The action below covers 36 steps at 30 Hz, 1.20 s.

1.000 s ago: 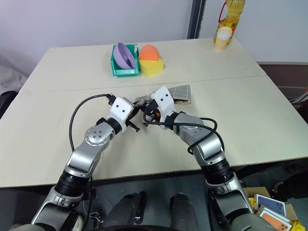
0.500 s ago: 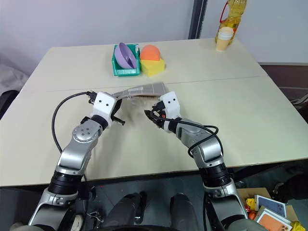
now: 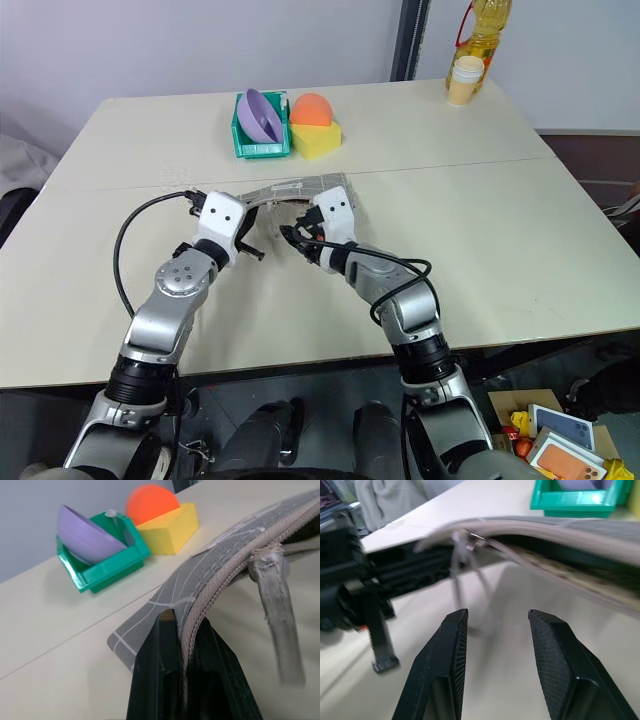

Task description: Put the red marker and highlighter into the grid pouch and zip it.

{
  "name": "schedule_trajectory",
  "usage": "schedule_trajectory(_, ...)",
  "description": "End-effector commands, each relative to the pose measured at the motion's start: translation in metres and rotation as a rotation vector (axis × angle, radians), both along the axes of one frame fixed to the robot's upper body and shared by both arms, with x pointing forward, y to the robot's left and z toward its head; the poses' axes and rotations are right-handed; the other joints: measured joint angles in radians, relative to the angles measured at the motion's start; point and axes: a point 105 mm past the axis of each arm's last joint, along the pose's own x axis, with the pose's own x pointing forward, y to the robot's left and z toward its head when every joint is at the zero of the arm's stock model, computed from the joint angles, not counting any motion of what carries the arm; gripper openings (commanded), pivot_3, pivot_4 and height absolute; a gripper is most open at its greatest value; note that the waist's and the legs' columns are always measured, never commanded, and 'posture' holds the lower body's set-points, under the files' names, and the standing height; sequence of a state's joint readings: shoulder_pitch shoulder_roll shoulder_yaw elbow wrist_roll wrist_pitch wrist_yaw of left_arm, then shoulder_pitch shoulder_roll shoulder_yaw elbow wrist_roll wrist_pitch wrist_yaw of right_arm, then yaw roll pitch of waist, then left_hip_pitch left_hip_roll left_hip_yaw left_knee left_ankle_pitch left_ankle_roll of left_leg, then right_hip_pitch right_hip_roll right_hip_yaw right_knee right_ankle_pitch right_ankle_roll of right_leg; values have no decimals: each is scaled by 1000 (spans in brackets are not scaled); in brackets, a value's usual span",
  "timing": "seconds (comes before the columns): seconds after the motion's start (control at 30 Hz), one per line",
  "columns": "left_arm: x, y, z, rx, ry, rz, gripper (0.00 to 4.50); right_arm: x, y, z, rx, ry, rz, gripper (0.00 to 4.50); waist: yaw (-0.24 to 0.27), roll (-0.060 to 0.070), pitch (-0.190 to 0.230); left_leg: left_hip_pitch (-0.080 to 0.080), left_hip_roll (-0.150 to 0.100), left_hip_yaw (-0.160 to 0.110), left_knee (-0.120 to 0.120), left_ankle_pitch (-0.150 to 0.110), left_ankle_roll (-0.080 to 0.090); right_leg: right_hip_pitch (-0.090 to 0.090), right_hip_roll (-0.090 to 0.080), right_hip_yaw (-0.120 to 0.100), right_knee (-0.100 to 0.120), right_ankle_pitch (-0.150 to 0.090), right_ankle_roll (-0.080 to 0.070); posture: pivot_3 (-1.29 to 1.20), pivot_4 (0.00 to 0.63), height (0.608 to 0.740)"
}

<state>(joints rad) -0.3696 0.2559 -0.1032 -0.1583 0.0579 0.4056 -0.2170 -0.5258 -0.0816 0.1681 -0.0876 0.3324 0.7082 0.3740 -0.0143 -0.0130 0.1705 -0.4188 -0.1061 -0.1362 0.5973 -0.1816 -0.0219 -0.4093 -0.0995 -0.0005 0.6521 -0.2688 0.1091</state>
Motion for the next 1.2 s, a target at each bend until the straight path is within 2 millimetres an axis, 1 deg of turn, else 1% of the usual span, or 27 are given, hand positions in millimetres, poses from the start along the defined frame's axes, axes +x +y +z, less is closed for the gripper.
schedule_trajectory(0.03, -2, -4, 20, 0, -75, -13, 0, -1, 11, 16, 20, -61, 42, 2834, 0, 0, 0, 0, 0, 0, 0, 0, 0, 0, 0, 0, 0, 0, 0, 0, 150, 740)
schedule_trajectory(0.07, -2, -4, 20, -1, -75, -13, 0, -1, 13, 17, 15, -66, 42, 3286, 0, 0, 0, 0, 0, 0, 0, 0, 0, 0, 0, 0, 0, 0, 0, 0, 150, 740)
schedule_trajectory(0.13, -2, -4, 20, -2, -75, -13, 0, -1, 14, 17, 11, -70, 44, 4410, -1, 0, 0, 0, 0, 0, 0, 0, 0, 0, 0, 0, 0, 0, 0, 0, 150, 740)
schedule_trajectory(0.27, -2, -4, 20, -4, -75, -15, 0, 2, 19, 17, 13, -74, 31, 4467, 0, 0, 0, 0, 0, 0, 0, 0, 0, 0, 0, 0, 0, 0, 0, 0, 150, 740)
schedule_trajectory(0.43, -3, -6, 21, -6, -75, -21, 0, 10, 20, 15, 17, -73, -11, 4467, 0, 0, 0, 0, 0, 0, 0, 0, 0, 0, 0, 0, 0, 0, 0, 0, 150, 740)
schedule_trajectory(0.47, -3, -6, 21, -7, -75, -22, 0, 13, 20, 16, 24, -72, -24, 4232, 0, 0, 0, 0, 0, 0, 0, 0, 0, 0, 0, 0, 0, 0, 0, 0, 150, 740)
schedule_trajectory(0.53, -3, -7, 21, -7, -76, -22, 0, 16, 20, 16, 33, -72, -36, 3565, 0, 0, 0, 0, 0, 0, 0, 0, 0, 0, 0, 0, 0, 0, 0, 0, 150, 740)
schedule_trajectory(0.57, -3, -7, 21, -8, -76, -22, 0, 16, 20, 16, 37, -73, -40, 3116, -1, 0, 0, 0, 0, 0, 0, 0, 0, 0, 0, 0, 0, 0, 0, 0, 150, 740)
schedule_trajectory(0.67, -3, -7, 21, -9, -75, -20, 0, 17, 21, 17, 55, -75, -47, 1604, -1, 0, 0, 0, 0, 0, 0, 0, 0, 0, 0, 0, 0, 0, 0, 0, 150, 740)
schedule_trajectory(0.73, -3, -6, 21, -9, -74, -19, 0, 17, 21, 17, 58, -77, -47, 509, -1, 0, 0, 0, 0, 0, 0, 0, 0, 0, 0, 0, 0, 0, 0, 0, 150, 740)
schedule_trajectory(0.77, -3, -6, 20, -9, -74, -18, 0, 16, 21, 17, 58, -77, -46, 49, -1, 0, 0, 0, 0, 0, 0, 0, 0, 0, 0, 0, 0, 0, 0, 0, 150, 740)
schedule_trajectory(0.87, -3, -5, 20, -7, -73, -15, 0, 16, 19, 17, 61, -78, -53, 49, -1, 0, 0, 0, 0, 0, 0, 0, 0, 0, 0, 0, 1, 0, 0, 0, 150, 740)
schedule_trajectory(0.97, -2, 1, 19, 7, -78, 4, 0, 16, 9, 17, 39, -95, -76, 49, -1, 0, 0, 0, 0, 0, 0, 0, 0, 0, 0, 0, 1, 0, 0, 0, 150, 740)
schedule_trajectory(1.13, -1, 24, 16, 63, -82, 63, 0, 13, -20, 14, -32, -106, -108, 49, 0, 0, 0, 0, 0, 0, 0, 0, 0, 0, 0, 0, 1, 0, 0, 0, 150, 740)
schedule_trajectory(1.17, -1, 30, 14, 83, -83, 74, 0, 13, -28, 14, -45, -106, -120, 49, 0, 0, 0, 0, 0, 0, 0, 0, 0, 0, 0, 0, 1, 0, 0, 0, 150, 740)
schedule_trajectory(1.2, 0, 38, 12, 87, -80, 97, 0, 14, -41, 14, -64, -106, -142, 49, 0, 0, 0, 0, 0, 0, 0, 0, 0, 0, 0, 0, 1, 0, 0, 0, 150, 740)
